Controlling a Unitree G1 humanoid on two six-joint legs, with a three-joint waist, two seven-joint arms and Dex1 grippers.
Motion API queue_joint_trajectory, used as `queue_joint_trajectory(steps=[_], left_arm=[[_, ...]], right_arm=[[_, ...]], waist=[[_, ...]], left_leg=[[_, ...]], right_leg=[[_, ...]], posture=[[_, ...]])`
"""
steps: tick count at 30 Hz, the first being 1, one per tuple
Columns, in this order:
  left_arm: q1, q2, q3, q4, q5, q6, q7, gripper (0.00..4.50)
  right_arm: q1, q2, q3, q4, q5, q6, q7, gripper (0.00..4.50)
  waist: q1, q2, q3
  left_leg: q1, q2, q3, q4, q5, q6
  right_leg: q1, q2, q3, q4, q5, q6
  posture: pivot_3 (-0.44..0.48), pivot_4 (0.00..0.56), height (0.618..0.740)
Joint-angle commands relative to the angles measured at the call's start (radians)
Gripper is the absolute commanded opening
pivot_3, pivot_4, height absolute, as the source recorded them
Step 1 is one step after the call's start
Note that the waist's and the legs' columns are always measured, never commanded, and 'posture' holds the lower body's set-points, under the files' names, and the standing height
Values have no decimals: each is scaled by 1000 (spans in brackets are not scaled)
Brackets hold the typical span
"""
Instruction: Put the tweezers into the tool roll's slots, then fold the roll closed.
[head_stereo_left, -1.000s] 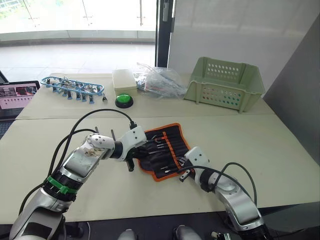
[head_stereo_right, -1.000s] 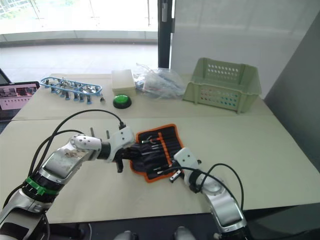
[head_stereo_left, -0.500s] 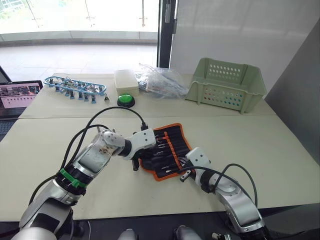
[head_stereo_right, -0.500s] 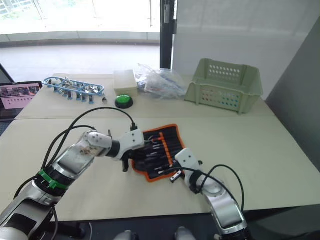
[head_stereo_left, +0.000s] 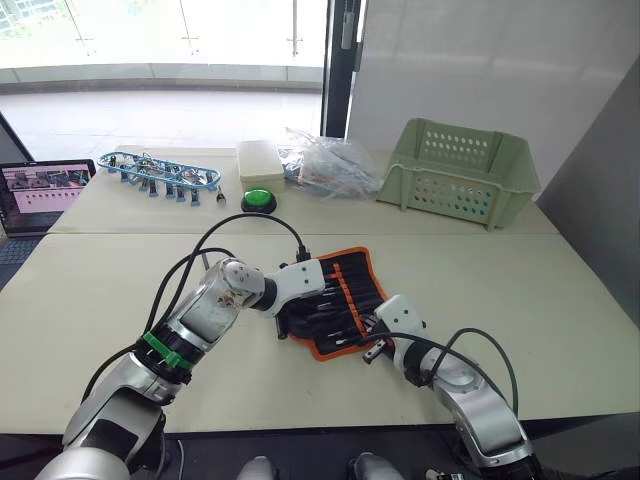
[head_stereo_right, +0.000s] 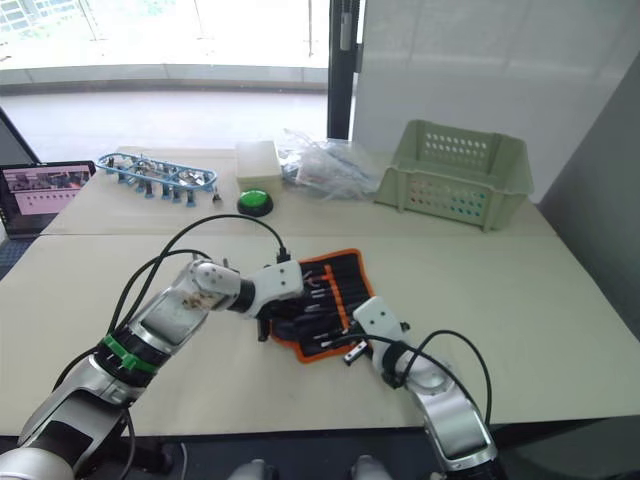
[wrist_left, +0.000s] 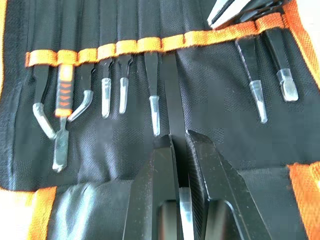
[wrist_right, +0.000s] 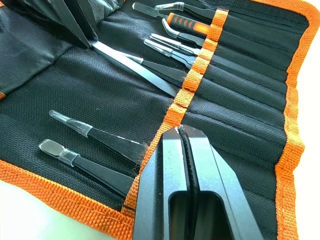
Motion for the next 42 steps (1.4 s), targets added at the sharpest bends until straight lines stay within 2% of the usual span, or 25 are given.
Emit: queue_joint_trajectory(steps=[1,13,24,29,32,35,40,42], left_arm=[[-26,-36,-19,1,8,-30,-14,47],[-70,-107,-22,103,64,-111,-4,47],[-84,-335,-12,395,133,-319,162,47],[-77,-347,5,424,147,-343,163,47],[-72,-324,26,395,146,-331,152,47],[-62,-280,55,336,135,-315,133,1146],[-6,-159,135,129,78,-221,77,2800],[47,-93,206,8,30,-145,59,3472]], right_arm=[[45,-3,38,35,1,56,11,0],[47,-1,36,27,3,62,3,0],[61,-7,48,3,5,77,3,0],[57,-4,54,-1,5,83,1,0],[60,-3,54,-2,4,83,2,0],[63,-2,57,-3,4,83,1,0],[66,-5,60,-1,4,80,2,0],[65,-9,63,7,2,75,7,0]], waist=[[-1,0,0],[0,0,0],[9,1,-1],[18,1,-1],[16,1,-1],[6,1,-1],[-17,2,0],[-28,2,0]], left_leg=[[0,0,0,1,0,0],[0,-1,-1,5,0,1],[1,-2,-2,6,0,1],[11,-4,-5,8,0,1],[12,-4,-5,9,0,1],[11,-4,-5,9,0,1],[10,-3,-6,6,0,1],[10,-3,-7,6,0,1]], right_leg=[[0,0,0,1,0,0],[0,0,0,4,0,0],[3,0,0,5,0,1],[17,0,1,2,-2,3],[17,0,1,3,-2,3],[17,0,1,4,-2,3],[15,1,1,4,-2,3],[15,1,1,4,-2,2]], posture=[[0,150,725],[0,150,725],[0,150,725],[0,150,725],[0,150,725],[0,150,725],[0,150,725],[0,150,725]])
